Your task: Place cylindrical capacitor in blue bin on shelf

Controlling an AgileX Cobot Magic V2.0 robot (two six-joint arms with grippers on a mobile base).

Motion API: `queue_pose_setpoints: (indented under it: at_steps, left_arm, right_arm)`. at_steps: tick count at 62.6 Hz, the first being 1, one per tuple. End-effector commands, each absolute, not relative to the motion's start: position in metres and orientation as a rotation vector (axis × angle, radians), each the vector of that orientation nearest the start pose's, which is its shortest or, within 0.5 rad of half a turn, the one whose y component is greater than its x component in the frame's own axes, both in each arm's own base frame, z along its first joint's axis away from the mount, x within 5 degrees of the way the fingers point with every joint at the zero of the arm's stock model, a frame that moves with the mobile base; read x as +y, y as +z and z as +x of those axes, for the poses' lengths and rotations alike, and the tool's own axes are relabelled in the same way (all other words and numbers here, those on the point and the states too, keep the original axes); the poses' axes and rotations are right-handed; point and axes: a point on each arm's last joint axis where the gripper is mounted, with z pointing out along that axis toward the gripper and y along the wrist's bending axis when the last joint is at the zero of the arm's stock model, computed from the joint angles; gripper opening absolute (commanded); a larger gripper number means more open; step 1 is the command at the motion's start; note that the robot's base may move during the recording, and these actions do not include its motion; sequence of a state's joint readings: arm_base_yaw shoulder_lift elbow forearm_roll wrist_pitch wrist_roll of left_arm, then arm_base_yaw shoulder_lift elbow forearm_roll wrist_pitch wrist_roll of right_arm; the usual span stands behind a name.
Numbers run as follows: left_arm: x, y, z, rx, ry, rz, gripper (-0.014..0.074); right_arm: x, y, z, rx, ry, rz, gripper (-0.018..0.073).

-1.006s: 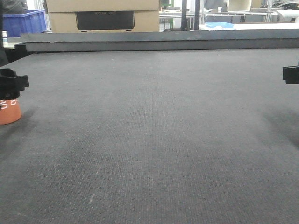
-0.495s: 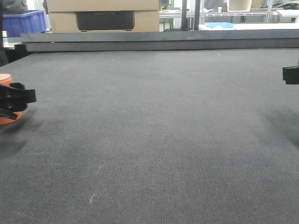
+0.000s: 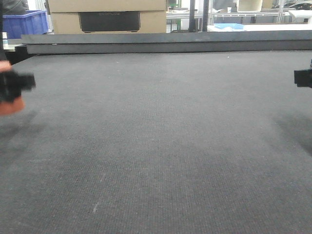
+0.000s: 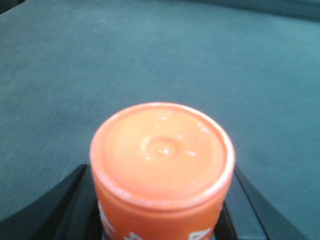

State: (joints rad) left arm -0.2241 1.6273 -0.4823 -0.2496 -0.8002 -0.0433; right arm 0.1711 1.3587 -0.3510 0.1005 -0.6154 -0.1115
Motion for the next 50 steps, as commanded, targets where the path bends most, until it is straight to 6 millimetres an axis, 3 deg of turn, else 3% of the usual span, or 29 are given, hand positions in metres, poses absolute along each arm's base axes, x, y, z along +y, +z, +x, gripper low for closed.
queue_pose_setpoints:
  at_steps: [1,14,23,37,50]
  left_arm:
    - [-0.051,0.204,0.278,1.836,-0.171,-0.074,-0.0111]
    - [-0.054,0.278,0.275,1.894,-0.177,0.068,-0.0111]
    - [-0.047,0.317,0.269,1.928,-0.185,0.088,-0.0111]
    - [-0.031,0.364,0.251,2.016,-0.093,0.164,-0.0111]
    - [-0.015,0.399,0.217,1.995,-0.037,0.139,-0.0111]
  right_arm:
    - [0.037,0.208,0.236,1.886,0.054,-0.159,-0.0162]
    - [0.043,0.257,0.247,2.025,0.093,-0.190,-0.0162]
    - [0.045,0.295,0.252,2.057,0.111,-0.207,-0.0162]
    - [0.046,0.349,0.245,2.070,0.132,-0.228,-0.0162]
    - [0.043,0.377,0.221,2.039,0.150,-0.231,-0.0162]
